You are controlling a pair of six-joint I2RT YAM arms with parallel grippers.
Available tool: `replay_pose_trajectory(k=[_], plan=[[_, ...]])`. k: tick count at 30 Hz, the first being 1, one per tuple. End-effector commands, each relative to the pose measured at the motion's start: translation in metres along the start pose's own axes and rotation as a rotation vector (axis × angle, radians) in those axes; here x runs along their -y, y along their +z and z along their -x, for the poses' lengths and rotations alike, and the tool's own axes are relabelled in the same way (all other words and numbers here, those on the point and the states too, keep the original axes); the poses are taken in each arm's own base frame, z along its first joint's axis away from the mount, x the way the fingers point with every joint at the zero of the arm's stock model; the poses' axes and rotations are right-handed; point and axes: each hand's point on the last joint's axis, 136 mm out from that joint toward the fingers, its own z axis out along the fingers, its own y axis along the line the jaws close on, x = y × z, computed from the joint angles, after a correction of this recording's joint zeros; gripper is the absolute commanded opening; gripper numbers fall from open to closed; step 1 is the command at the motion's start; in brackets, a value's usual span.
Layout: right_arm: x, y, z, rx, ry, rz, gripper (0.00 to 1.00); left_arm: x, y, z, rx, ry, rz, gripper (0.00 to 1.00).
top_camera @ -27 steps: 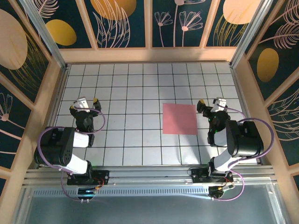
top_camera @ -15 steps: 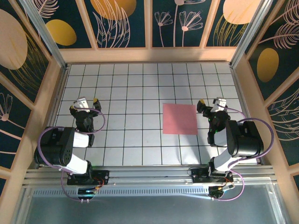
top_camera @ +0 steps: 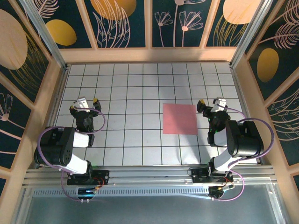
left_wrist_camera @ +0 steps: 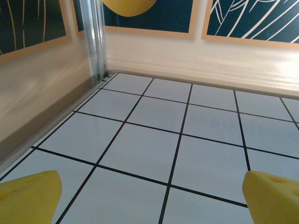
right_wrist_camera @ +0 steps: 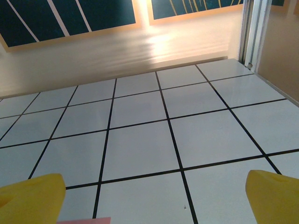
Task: Fold a paper plane with a square sheet of paper (fold left side to right side)
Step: Move the square sheet of paper to the center of the table.
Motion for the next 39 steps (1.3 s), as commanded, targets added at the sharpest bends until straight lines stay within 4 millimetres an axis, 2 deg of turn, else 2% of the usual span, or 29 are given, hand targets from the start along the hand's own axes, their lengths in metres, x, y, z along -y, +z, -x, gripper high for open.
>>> replay_pose_trajectory(k=[1, 6, 10, 13, 17, 20, 27, 31, 34, 39], plan=[[-0.001, 0.000, 0.010, 0.042, -0.004, -0.008, 0.99, 0.001, -0.001, 0.009, 0.042, -0.008, -0.013, 0.99], [-0.003, -0.005, 0.019, 0.069, -0.006, -0.002, 0.99, 0.004, -0.005, 0.023, 0.047, 0.002, -0.026, 0.99], [0.000, -0.015, 0.037, 0.087, 0.002, -0.030, 0.99, -0.001, -0.017, 0.062, 0.079, -0.052, 0.000, 0.99], [-0.003, -0.016, 0.050, 0.059, 0.042, -0.031, 0.99, -0.004, -0.026, 0.082, 0.062, -0.170, 0.010, 0.99], [-0.008, -0.015, 0.060, -0.059, 0.162, -0.035, 0.99, 0.007, -0.028, 0.088, -0.091, -0.305, -0.017, 0.99], [-0.026, -0.019, 0.058, -0.175, 0.282, 0.045, 0.99, 0.026, -0.029, 0.079, -0.241, -0.396, -0.078, 0.99], [-0.078, -0.037, 0.022, -0.496, 0.463, 0.236, 0.99, 0.106, -0.042, 0.031, -0.613, -0.663, -0.416, 0.99], [-0.112, -0.048, -0.006, -0.648, 0.512, 0.336, 0.96, 0.144, -0.058, 0.011, -0.697, -0.657, -0.504, 0.99], [-0.138, -0.052, -0.031, -0.757, 0.516, 0.383, 0.93, 0.162, -0.065, -0.001, -0.745, -0.683, -0.543, 0.99], [-0.173, -0.044, -0.070, -0.932, 0.478, 0.426, 0.87, 0.173, -0.066, -0.009, -0.762, -0.680, -0.559, 0.99]])
